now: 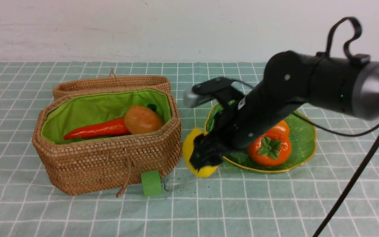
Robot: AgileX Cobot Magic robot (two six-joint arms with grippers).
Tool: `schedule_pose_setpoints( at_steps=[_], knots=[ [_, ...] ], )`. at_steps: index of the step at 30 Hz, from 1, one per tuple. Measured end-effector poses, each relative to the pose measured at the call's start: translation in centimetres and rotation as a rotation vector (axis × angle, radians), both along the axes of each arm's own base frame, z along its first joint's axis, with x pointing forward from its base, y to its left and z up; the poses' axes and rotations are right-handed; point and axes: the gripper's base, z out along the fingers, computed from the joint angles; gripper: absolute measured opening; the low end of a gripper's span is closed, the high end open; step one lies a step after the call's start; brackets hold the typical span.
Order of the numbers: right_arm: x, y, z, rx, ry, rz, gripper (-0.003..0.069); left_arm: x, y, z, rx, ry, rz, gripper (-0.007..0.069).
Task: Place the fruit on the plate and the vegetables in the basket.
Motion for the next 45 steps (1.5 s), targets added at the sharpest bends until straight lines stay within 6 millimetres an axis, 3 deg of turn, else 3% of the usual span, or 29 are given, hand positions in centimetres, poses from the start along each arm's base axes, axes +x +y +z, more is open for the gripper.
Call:
schedule_pose_setpoints(
  at_steps=[2, 6, 11, 13, 16, 23, 27, 31, 34, 38, 45],
  knots=[
    [1.7, -1.5, -0.1, 0.011, -0.060, -0.071, 0.0566, 0.0, 0.0, 0.0, 0.000, 0.000, 0.000, 0.0239],
    [4.0, -2.7, -1.6, 0.015, -0.125, -0.153, 0.0566, 0.0, 0.0, 0.0, 0.000, 0.000, 0.000, 0.0239],
    [4.5, -2.6, -3.1, 0.002, -0.108, -0.162, 0.0569, 0.0, 0.0, 0.0, 0.000, 0.000, 0.000, 0.0239],
    [4.5, -2.6, -3.0, 0.004, -0.113, -0.163, 0.0637, 0.0, 0.0, 0.0, 0.000, 0.000, 0.000, 0.0239],
    [4.5, -3.0, -1.9, 0.021, -0.133, -0.183, 0.0676, 0.0, 0.0, 0.0, 0.000, 0.000, 0.000, 0.0239],
    [2.8, -5.1, 3.0, 0.034, -0.167, -0.196, 0.0630, 0.0, 0.0, 0.0, 0.000, 0.000, 0.000, 0.0239],
    [-1.6, -6.3, 7.2, -0.013, -0.080, -0.096, 0.0485, 0.0, 0.0, 0.0, 0.000, 0.000, 0.000, 0.0239],
    [-5.3, -8.4, 9.8, -0.070, 0.031, -0.071, 0.0191, 0.0, 0.0, 0.0, 0.000, 0.000, 0.000, 0.0239],
    [-6.9, -10.4, 10.4, -0.101, 0.093, -0.122, 0.0015, 0.0, 0.0, 0.0, 0.000, 0.000, 0.000, 0.0239],
    [-8.7, -11.9, 10.9, -0.121, 0.117, -0.146, -0.0017, 0.0, 0.0, 0.0, 0.000, 0.000, 0.000, 0.0239],
    [-9.7, -12.1, 11.8, -0.094, 0.110, -0.149, -0.0017, 0.0, 0.0, 0.0, 0.000, 0.000, 0.000, 0.0239]
  ],
)
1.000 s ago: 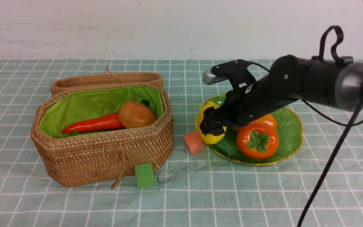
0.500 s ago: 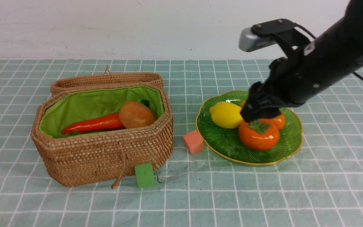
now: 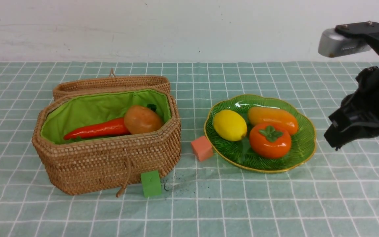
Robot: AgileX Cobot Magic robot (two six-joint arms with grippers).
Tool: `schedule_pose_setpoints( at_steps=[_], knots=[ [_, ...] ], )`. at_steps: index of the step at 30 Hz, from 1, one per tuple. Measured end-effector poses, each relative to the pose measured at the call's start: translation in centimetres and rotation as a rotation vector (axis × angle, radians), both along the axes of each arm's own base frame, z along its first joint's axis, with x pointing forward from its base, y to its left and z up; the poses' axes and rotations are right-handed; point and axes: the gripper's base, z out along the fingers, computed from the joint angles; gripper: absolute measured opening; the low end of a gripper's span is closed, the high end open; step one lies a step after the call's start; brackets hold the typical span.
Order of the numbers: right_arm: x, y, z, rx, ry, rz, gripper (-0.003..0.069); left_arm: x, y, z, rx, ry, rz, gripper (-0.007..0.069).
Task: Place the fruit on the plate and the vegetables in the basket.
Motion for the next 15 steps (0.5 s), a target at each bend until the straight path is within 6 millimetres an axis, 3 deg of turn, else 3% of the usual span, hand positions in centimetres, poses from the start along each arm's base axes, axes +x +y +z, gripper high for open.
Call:
schedule_pose_setpoints(
  at_steps=[8, 12, 15],
  knots=[
    [-0.2, -0.2, 0.0, -0.018, -0.013, 0.020, -0.0015, 0.0, 0.0, 0.0, 0.000, 0.000, 0.000, 0.0239],
    [-2.4, -2.5, 0.9, -0.051, -0.185, -0.036, -0.0014, 0.0, 0.0, 0.0, 0.000, 0.000, 0.000, 0.0239],
    [-5.9, -5.1, 2.1, -0.036, -0.437, -0.163, -0.0014, 0.0, 0.0, 0.0, 0.000, 0.000, 0.000, 0.0239]
  ],
)
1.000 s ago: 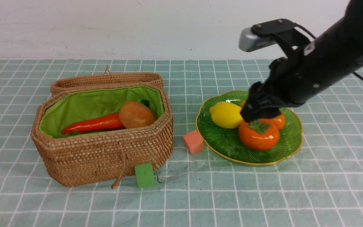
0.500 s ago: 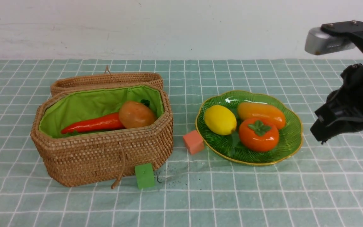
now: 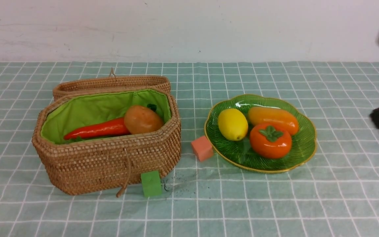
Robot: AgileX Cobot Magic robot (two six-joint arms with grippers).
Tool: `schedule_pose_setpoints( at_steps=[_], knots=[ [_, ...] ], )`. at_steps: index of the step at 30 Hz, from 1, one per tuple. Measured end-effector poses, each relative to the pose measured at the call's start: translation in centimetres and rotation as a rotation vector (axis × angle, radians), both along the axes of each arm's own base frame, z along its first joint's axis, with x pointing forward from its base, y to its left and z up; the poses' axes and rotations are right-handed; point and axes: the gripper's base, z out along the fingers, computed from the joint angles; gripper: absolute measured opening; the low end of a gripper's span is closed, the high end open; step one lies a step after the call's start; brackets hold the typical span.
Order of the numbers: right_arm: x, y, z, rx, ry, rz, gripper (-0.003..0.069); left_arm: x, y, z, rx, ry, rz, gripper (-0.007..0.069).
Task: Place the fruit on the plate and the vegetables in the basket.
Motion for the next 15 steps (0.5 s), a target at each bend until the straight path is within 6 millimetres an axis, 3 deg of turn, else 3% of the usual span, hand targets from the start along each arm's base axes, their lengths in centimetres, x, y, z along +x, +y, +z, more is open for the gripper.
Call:
schedule_pose_setpoints(
  at_steps=[2, 4, 7, 9, 10, 12, 13, 14, 15],
  knots=[
    [-1.9, -0.9, 0.1, 0.016, -0.102, -0.048, -0.0013, 0.0, 0.0, 0.0, 0.000, 0.000, 0.000, 0.0239],
    [-5.9, -2.3, -0.8, 0.042, -0.279, -0.135, -0.0010, 0.0, 0.0, 0.0, 0.000, 0.000, 0.000, 0.0239],
    [-10.6, -3.3, -4.2, 0.112, -0.418, -0.217, -0.0010, 0.0, 0.0, 0.0, 0.000, 0.000, 0.000, 0.0239],
    [-13.0, -3.6, -8.1, 0.159, -0.474, -0.247, -0.0007, 0.0, 0.0, 0.0, 0.000, 0.000, 0.000, 0.0239],
    [-13.2, -3.6, -8.5, 0.161, -0.477, -0.248, -0.0007, 0.0, 0.0, 0.0, 0.000, 0.000, 0.000, 0.0239],
    [-14.6, -3.9, -13.4, 0.184, -0.526, -0.269, -0.0006, 0.0, 0.0, 0.0, 0.000, 0.000, 0.000, 0.0239],
    [-14.6, -3.9, -15.4, 0.180, -0.524, -0.281, -0.0005, 0.0, 0.0, 0.0, 0.000, 0.000, 0.000, 0.0239],
    [-14.6, -3.9, -15.4, 0.180, -0.524, -0.282, -0.0005, 0.0, 0.0, 0.0, 0.000, 0.001, 0.000, 0.0239],
    [-14.3, -4.1, -18.2, 0.160, -0.486, -0.306, -0.0003, 0.0, 0.0, 0.0, 0.000, 0.000, 0.000, 0.0239]
  ],
)
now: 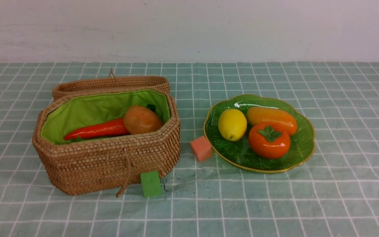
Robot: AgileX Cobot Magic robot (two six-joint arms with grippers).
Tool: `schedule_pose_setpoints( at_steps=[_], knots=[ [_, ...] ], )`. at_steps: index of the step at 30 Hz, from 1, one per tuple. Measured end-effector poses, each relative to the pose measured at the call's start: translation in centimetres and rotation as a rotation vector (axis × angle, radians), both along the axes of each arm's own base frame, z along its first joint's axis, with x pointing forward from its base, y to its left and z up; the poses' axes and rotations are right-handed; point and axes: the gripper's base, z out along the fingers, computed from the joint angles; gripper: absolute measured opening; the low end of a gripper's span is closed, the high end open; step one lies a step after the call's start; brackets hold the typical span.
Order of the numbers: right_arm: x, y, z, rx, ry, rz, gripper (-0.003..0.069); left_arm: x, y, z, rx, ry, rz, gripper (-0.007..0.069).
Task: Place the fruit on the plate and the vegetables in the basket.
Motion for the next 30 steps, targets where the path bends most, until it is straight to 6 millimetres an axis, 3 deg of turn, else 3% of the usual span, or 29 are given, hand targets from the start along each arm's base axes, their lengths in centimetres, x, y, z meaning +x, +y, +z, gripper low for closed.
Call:
schedule_pose_setpoints(
  at_steps=[1, 3, 30],
  knots=[
    [0.3, -0.1, -2.3, -0.003, 0.061, -0.018, -0.0002, 0.0, 0.0, 0.0, 0.000, 0.000, 0.000, 0.0239],
    [0.3, -0.2, -3.7, -0.003, 0.111, -0.035, 0.0000, 0.0, 0.0, 0.0, 0.000, 0.001, 0.000, 0.0239],
    [0.4, -0.2, -3.6, 0.001, 0.086, -0.049, 0.0013, 0.0, 0.0, 0.0, 0.000, 0.001, 0.000, 0.0239]
  ],
)
